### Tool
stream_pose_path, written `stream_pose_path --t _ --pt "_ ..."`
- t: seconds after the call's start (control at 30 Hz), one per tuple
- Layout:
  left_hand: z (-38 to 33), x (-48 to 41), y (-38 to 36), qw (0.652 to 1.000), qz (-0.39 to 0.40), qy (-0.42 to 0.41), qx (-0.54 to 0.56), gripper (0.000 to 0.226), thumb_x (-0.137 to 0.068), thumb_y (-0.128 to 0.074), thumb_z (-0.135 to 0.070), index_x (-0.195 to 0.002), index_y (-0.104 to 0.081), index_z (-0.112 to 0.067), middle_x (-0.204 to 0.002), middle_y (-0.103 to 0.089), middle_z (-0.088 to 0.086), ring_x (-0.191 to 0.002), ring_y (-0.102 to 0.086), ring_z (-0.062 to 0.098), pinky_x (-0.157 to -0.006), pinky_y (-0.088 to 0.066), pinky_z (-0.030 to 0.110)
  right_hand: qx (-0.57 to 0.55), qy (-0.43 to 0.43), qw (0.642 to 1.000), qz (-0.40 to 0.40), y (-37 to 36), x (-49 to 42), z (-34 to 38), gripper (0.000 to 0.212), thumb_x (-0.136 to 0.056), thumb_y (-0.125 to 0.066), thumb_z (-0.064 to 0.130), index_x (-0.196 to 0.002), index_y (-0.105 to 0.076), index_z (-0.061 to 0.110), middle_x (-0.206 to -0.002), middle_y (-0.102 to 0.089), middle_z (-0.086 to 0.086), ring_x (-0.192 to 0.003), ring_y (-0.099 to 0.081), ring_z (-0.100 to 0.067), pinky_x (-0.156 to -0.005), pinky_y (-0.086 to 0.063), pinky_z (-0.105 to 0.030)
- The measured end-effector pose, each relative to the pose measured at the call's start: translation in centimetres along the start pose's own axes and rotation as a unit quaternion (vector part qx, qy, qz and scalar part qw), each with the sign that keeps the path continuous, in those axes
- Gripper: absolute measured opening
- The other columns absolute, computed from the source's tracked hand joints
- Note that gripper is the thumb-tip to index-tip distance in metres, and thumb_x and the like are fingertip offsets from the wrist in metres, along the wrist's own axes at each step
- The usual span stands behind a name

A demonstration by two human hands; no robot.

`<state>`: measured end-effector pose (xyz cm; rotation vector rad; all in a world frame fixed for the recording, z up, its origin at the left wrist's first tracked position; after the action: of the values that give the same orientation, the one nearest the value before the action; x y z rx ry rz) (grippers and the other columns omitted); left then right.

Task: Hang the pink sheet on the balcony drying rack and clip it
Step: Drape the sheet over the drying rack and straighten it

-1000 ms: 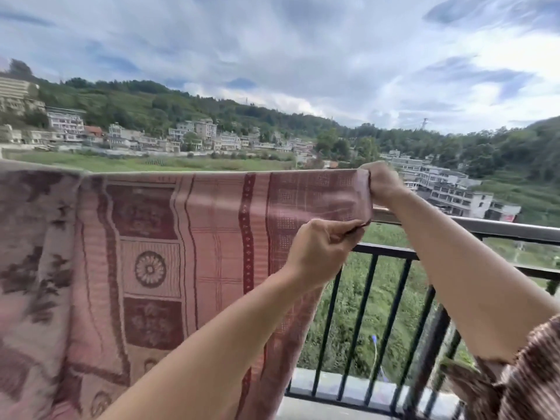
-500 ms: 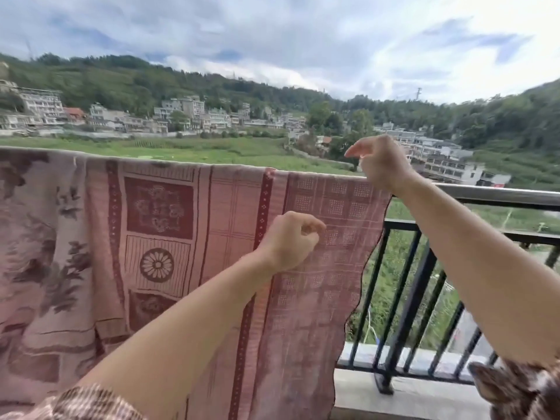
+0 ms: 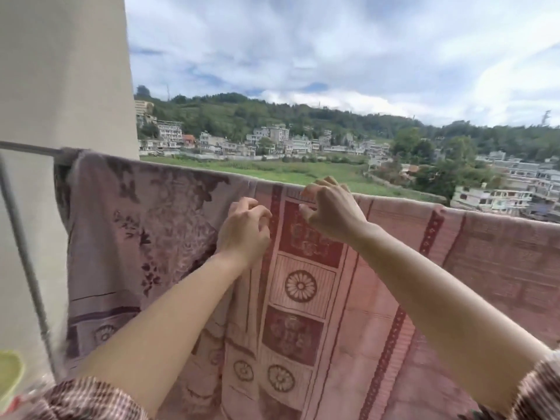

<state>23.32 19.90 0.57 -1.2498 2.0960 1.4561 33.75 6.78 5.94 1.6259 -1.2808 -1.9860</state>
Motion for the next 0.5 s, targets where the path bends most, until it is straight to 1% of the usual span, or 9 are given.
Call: stream_pose_path --t 0.07,0.13,0.2,0.27,0.3,0.33,0.37,0.43,0.5 --pt "4.9 -1.1 2.1 1.000 -0.007 0.010 -0.021 0.027 -0.088 -0.050 -0.013 -0.108 -0.067 -0.017 -0.129 -0.050 0.001 -0.119 -0.044 0.021 -0.091 -0.042 0.032 0.012 0.030 0.999 -0.013 -2.7 -2.6 3.5 0.024 -0.090 -0.056 0.028 -0.105 -0.062 0.011 -0.113 -0.062 -0.002 -0.113 -0.046 -0.018 -0.100 -0.034 -0.036" --pt "9.7 -2.3 4.1 0.999 -0.014 0.021 -0.027 0.029 -0.087 -0.050 -0.012 -0.112 -0.065 -0.018 -0.129 -0.049 0.002 -0.119 -0.045 0.021 -0.089 -0.042 0.032 0.031 0.049 0.998 -0.019 -5.2 -5.2 7.1 0.029 -0.089 -0.055 0.026 -0.113 -0.060 0.012 -0.119 -0.060 -0.002 -0.118 -0.044 -0.018 -0.102 -0.032 -0.037" --pt "14.2 -3.8 5.9 0.999 -0.024 0.031 -0.029 0.032 -0.087 -0.049 -0.012 -0.116 -0.061 -0.019 -0.129 -0.048 0.002 -0.119 -0.044 0.019 -0.087 -0.041 0.029 0.051 0.056 0.997 -0.021 -7.5 -7.9 10.3 0.033 -0.088 -0.054 0.022 -0.120 -0.057 0.012 -0.123 -0.058 -0.001 -0.122 -0.042 -0.019 -0.104 -0.028 -0.039" --pt "18.1 -5.5 7.3 0.998 -0.026 0.047 -0.030 0.035 -0.090 -0.047 -0.014 -0.124 -0.056 -0.019 -0.132 -0.046 0.001 -0.121 -0.043 0.018 -0.084 -0.042 0.028 0.068 0.050 0.996 -0.016 -9.1 -10.3 12.7 0.032 -0.086 -0.054 0.016 -0.118 -0.056 0.013 -0.122 -0.057 0.000 -0.122 -0.041 -0.019 -0.103 -0.026 -0.040" --pt "19.9 -6.3 7.8 0.998 -0.023 0.050 -0.028 0.037 -0.091 -0.046 -0.016 -0.127 -0.054 -0.019 -0.135 -0.045 0.001 -0.123 -0.041 0.018 -0.086 -0.044 0.029 0.072 0.040 0.996 -0.015 -9.8 -11.4 13.7 0.031 -0.086 -0.053 0.015 -0.117 -0.056 0.013 -0.121 -0.058 0.000 -0.121 -0.041 -0.019 -0.101 -0.025 -0.040" --pt "21.5 -7.2 8.2 0.998 -0.021 0.046 -0.030 0.038 -0.093 -0.045 -0.018 -0.131 -0.051 -0.019 -0.138 -0.043 0.001 -0.126 -0.038 0.018 -0.091 -0.045 0.032 0.072 0.025 0.997 -0.017 -10.4 -12.3 14.3 0.029 -0.087 -0.051 0.015 -0.115 -0.055 0.013 -0.119 -0.058 -0.001 -0.120 -0.042 -0.020 -0.100 -0.025 -0.039" --pt "22.7 -8.1 8.4 0.999 -0.022 0.035 -0.035 0.040 -0.095 -0.044 -0.021 -0.135 -0.047 -0.019 -0.142 -0.041 0.001 -0.131 -0.034 0.018 -0.098 -0.044 0.036 0.069 0.008 0.997 -0.023 -10.9 -13.1 14.8 0.026 -0.089 -0.049 0.016 -0.114 -0.055 0.013 -0.118 -0.059 -0.002 -0.118 -0.044 -0.020 -0.099 -0.025 -0.039" --pt "24.0 -9.9 8.7 0.999 -0.026 -0.005 -0.046 0.045 -0.097 -0.044 -0.027 -0.141 -0.040 -0.020 -0.149 -0.035 0.001 -0.139 -0.026 0.019 -0.110 -0.034 0.043 0.067 -0.030 0.997 -0.038 -11.7 -13.9 15.1 0.024 -0.092 -0.046 0.021 -0.113 -0.055 0.012 -0.116 -0.060 -0.003 -0.115 -0.047 -0.022 -0.097 -0.028 -0.039" --pt "24.1 -11.6 8.7 0.997 -0.024 -0.054 -0.050 0.049 -0.098 -0.043 -0.033 -0.144 -0.035 -0.021 -0.153 -0.029 -0.001 -0.143 -0.020 0.019 -0.116 -0.022 0.043 0.063 -0.061 0.995 -0.043 -12.2 -14.1 14.9 0.027 -0.095 -0.044 0.026 -0.116 -0.054 0.013 -0.118 -0.061 -0.003 -0.114 -0.050 -0.022 -0.096 -0.031 -0.040"
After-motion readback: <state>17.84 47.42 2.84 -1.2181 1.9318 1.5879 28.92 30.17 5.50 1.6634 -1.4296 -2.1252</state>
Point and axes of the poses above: each hand's wrist, its own x-axis away from the middle knuckle, its own y-axis out of the back of the hand, z = x × y, the point moved 2 cm from there along -x, towards the middle knuckle
